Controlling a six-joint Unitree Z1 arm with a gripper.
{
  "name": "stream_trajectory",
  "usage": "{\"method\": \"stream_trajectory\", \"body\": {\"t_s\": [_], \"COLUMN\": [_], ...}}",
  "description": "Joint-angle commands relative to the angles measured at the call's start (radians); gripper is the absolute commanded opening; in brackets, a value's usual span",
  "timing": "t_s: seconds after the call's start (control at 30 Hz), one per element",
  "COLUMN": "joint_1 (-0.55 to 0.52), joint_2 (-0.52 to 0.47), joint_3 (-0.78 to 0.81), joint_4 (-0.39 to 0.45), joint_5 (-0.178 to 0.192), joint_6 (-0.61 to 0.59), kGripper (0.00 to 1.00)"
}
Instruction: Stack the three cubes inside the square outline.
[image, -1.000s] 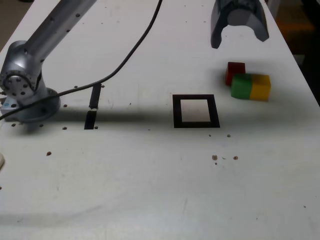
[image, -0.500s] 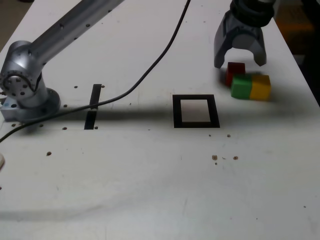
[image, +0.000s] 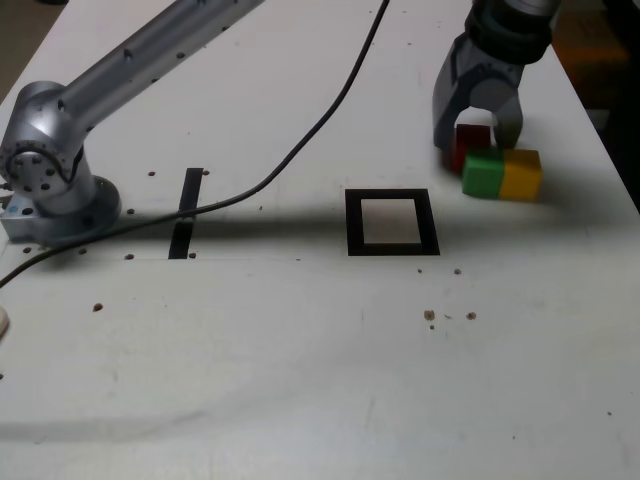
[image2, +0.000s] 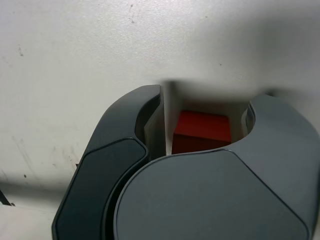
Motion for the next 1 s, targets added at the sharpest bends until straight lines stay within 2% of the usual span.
{"method": "stream_trajectory", "body": {"t_s": [0.0, 0.03, 0.17, 0.23, 0.4, 0.73, 0.9, 0.97], "joint_1": [0.000, -0.001, 0.001, 0.001, -0.003, 0.008, 0.005, 0.003], "joint_2": [0.009, 0.009, 0.007, 0.005, -0.002, -0.019, -0.050, -0.096], "joint_3": [-0.006, -0.006, -0.003, -0.002, 0.006, 0.014, 0.027, 0.052], "joint_4": [0.024, 0.024, 0.024, 0.024, 0.024, 0.024, 0.024, 0.024], "joint_5": [-0.003, -0.005, -0.020, -0.024, -0.023, -0.024, -0.002, 0.011], "joint_6": [0.004, 0.004, 0.004, 0.003, 0.003, 0.004, 0.004, 0.000], "kGripper": [0.59, 0.57, 0.38, 0.34, 0.32, 0.21, 0.18, 0.17]}}
